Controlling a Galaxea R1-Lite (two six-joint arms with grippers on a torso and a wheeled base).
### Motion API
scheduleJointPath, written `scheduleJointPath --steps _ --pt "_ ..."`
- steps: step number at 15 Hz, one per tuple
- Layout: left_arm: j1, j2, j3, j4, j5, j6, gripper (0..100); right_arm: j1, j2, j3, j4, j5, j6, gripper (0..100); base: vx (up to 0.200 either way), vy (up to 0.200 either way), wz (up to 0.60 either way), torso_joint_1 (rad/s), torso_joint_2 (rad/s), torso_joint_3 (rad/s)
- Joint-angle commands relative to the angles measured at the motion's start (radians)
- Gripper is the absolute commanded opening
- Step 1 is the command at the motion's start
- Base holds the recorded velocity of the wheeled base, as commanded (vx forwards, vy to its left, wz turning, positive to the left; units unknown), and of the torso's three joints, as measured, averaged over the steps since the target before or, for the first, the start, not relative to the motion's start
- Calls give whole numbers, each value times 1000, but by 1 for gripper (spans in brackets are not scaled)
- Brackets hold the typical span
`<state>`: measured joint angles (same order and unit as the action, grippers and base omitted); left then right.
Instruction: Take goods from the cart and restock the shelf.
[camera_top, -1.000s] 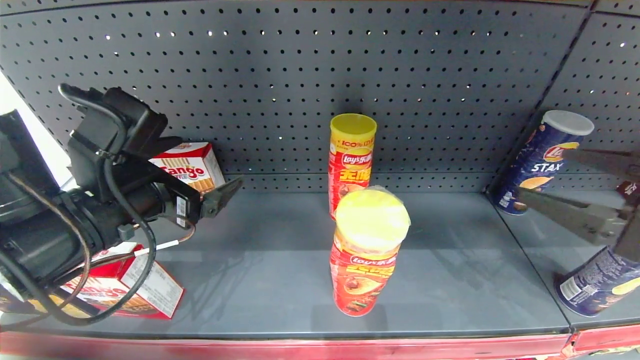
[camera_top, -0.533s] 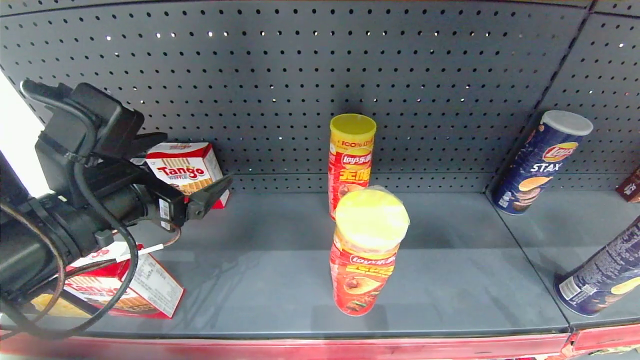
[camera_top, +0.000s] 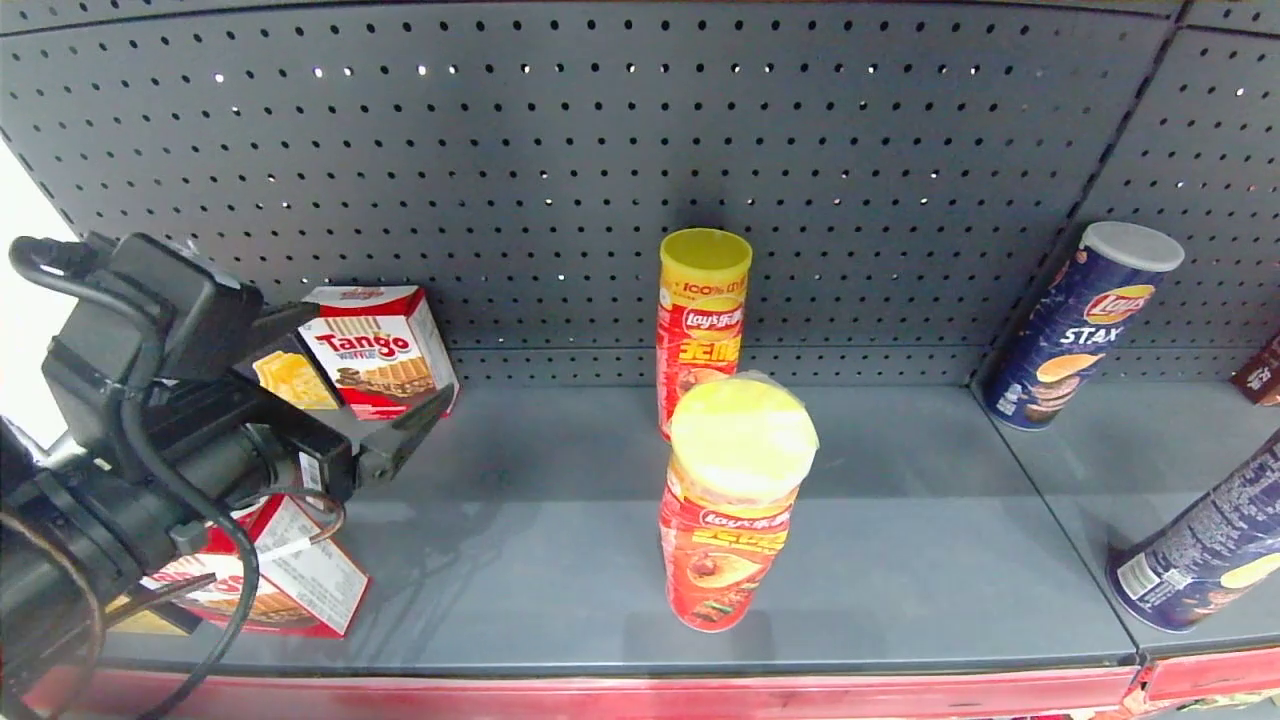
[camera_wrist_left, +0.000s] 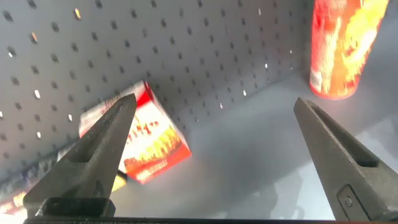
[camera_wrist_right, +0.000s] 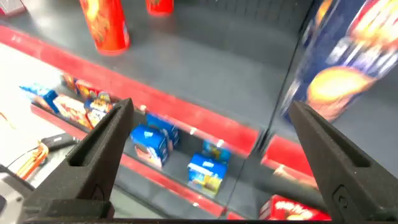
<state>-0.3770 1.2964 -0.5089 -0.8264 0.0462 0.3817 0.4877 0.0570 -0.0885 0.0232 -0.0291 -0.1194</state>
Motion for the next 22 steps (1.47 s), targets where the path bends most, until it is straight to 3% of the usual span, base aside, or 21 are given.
scheduleJointPath --steps 1,3,4,7,9,10,12,13,14,15,16,22 --pt "1 -54 55 3 0 0 100 -8 -57 62 -17 2 14 100 0 0 0 0 0 0" --pt "13 -75 76 4 0 0 100 -69 -57 61 -17 -5 20 100 0 0 0 0 0 0" --pt "15 -75 70 6 -2 0 100 -193 -5 61 -16 -5 26 100 0 0 0 0 0 0" --pt "9 -74 67 4 -3 0 100 -457 44 61 -16 -11 29 100 0 0 0 0 0 0" --pt "7 -72 69 4 -3 0 100 -535 1 67 -26 -3 72 100 0 0 0 0 0 0" --pt "7 -74 70 4 -5 0 100 -520 -20 66 -25 0 99 100 0 0 0 0 0 0" --pt "6 -74 69 4 -5 0 100 -503 -57 67 -26 178 95 100 0 0 0 0 0 0" --pt "3 -72 67 4 -5 2 100 -503 -57 69 -25 198 98 100 0 0 0 0 0 0" --pt "0 -71 66 4 -5 2 100 -505 -57 67 -23 94 99 100 0 0 0 0 0 0" --pt "1 -71 64 4 -5 0 100 -505 -57 89 -22 -98 133 100 0 0 0 0 0 0" --pt "0 -71 66 6 -5 0 100 -505 -57 89 -20 -52 119 100 0 0 0 0 0 0" --pt "6 -71 79 3 -5 2 100 -505 -57 89 -22 -44 110 100 0 0 0 0 0 0"
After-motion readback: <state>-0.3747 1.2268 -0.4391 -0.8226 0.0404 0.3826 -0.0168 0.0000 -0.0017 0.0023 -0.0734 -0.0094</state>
